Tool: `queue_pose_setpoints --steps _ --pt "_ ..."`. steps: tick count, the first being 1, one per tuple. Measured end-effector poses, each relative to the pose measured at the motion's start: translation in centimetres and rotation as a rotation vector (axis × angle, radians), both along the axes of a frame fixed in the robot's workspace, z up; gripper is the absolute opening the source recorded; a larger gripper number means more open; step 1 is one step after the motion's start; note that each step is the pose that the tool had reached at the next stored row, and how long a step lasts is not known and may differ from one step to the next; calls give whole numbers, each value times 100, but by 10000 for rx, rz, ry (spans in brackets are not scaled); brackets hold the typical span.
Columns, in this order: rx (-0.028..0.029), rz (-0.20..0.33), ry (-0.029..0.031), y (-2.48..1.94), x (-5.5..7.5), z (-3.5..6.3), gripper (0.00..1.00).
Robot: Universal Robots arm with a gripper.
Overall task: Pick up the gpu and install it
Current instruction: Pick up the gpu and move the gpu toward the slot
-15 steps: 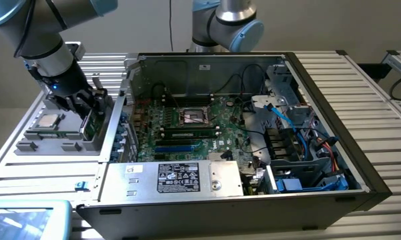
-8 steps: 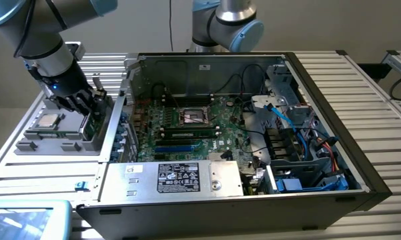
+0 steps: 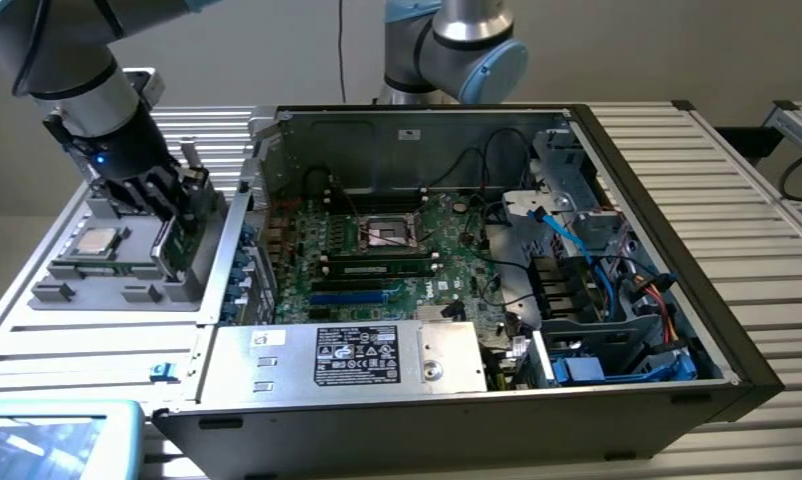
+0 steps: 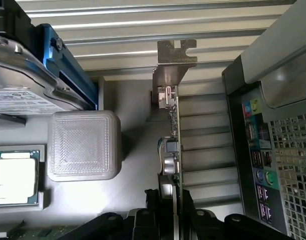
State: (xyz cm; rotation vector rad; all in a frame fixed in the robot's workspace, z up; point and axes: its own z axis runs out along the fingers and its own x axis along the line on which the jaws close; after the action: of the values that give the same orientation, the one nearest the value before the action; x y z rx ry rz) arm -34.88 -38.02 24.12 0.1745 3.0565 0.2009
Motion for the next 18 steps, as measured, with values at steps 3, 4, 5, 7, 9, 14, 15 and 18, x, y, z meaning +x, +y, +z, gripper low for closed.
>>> queue_pose_setpoints --steps 3,4,5,7,9,14,15,18 --pt "0 0 -1 -8 0 137 29" --pt "-1 -1 1 -9 -1 183 29" --pt "0 -1 0 -10 0 228 29" --pt "0 0 -1 -11 0 318 29" --pt "-1 -1 2 -12 -1 409 29" --pt "-1 0 2 -18 1 636 29" --pt "0 -1 0 -20 2 682 29" --pt "-1 -6 3 -25 12 818 29"
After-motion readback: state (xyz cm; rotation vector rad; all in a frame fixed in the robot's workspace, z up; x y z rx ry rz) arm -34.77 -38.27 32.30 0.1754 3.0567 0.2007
